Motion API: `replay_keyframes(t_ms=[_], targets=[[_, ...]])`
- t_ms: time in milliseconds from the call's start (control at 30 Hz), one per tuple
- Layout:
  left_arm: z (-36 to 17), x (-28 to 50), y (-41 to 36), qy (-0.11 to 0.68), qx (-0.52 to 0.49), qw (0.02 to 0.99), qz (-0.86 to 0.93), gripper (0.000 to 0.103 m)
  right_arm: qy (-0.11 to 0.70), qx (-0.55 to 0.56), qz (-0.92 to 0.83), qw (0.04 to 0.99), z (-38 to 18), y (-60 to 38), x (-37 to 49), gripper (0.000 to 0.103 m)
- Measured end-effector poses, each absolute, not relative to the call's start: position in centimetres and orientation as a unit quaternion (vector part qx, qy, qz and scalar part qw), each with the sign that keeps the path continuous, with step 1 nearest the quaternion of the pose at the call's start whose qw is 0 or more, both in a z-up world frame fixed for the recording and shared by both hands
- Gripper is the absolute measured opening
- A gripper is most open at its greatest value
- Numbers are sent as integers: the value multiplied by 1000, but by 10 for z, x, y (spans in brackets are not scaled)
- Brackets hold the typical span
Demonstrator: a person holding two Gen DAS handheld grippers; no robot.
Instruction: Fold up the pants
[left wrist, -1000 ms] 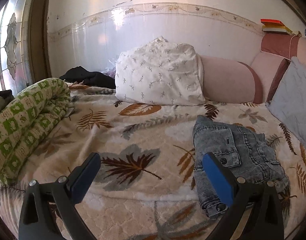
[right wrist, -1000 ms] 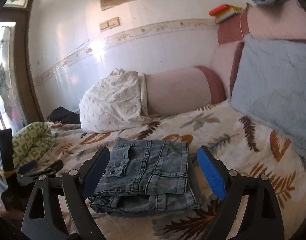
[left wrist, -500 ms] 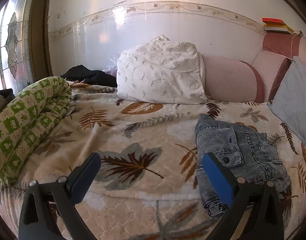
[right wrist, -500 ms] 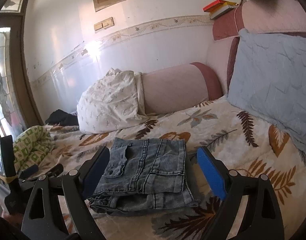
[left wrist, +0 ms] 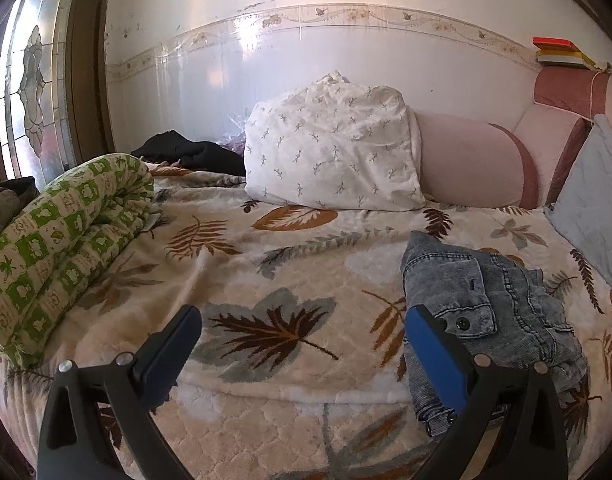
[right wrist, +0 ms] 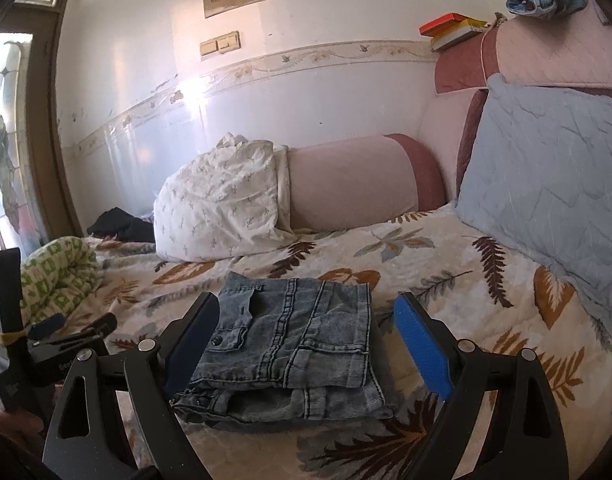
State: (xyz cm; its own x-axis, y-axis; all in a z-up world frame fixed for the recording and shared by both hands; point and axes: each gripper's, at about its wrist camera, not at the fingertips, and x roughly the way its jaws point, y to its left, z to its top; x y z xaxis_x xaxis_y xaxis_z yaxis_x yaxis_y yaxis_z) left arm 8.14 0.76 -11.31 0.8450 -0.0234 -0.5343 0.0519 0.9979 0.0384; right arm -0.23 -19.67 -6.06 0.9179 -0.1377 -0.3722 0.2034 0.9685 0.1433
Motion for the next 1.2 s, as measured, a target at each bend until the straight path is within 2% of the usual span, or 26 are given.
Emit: replay_keyframes(t_ms=[1200], targets=[[-110, 78, 7, 270, 28, 962, -10, 103, 183, 78, -85, 976, -62, -193, -1, 90]])
